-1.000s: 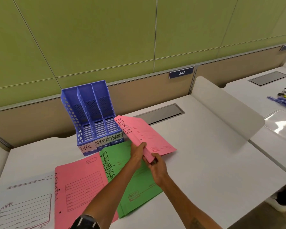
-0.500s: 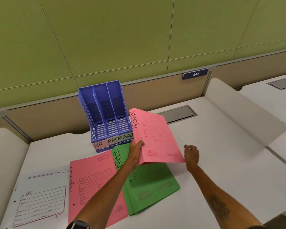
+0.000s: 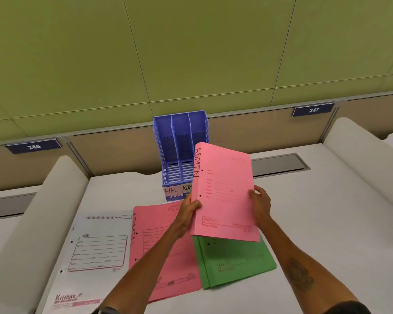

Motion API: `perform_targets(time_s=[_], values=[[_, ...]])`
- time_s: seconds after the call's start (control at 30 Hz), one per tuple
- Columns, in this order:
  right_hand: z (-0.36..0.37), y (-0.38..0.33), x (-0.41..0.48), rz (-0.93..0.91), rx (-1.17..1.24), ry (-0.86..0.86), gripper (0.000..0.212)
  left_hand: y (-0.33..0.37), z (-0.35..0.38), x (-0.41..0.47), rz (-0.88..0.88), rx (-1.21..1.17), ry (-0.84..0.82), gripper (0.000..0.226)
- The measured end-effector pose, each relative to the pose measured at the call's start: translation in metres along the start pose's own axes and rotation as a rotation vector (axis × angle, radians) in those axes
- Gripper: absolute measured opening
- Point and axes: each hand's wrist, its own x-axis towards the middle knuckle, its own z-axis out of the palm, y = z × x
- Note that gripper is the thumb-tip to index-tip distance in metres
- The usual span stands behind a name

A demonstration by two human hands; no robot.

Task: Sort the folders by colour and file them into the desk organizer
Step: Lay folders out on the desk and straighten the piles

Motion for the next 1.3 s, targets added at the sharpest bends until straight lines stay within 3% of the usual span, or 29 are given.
perform_targets(time_s=[0.17,0.33,0.57,0.87,1.07,1.3], values=[[0.047,0.005,-0.030,-0.079,0.001,-0.057,0.034,-0.004,-0.043,-0.016,0.062,-0.054,0.190,0.038],[0.093,0.014,-0.063,-0.087,-0.010,-0.128,0.034,-0.011,-0.085,-0.035,0.079,-0.032,0.415,0.036],[0.134,0.039,-0.101,-0.072,-0.081,-0.161,0.034,-0.035,-0.140,-0.066,0.030,0.105,0.553,0.017],[0.164,0.063,-0.131,-0.087,-0.215,-0.202,0.033,-0.071,-0.192,-0.088,-0.082,0.163,0.543,0.026],[0.173,0.077,-0.141,-0.081,-0.289,-0.315,0.030,-0.081,-0.210,-0.096,-0.096,0.197,0.532,0.025],[0.178,0.084,-0.140,-0.025,-0.482,-0.333,0.029,-0.085,-0.213,-0.098,-0.104,0.254,0.512,0.024]])
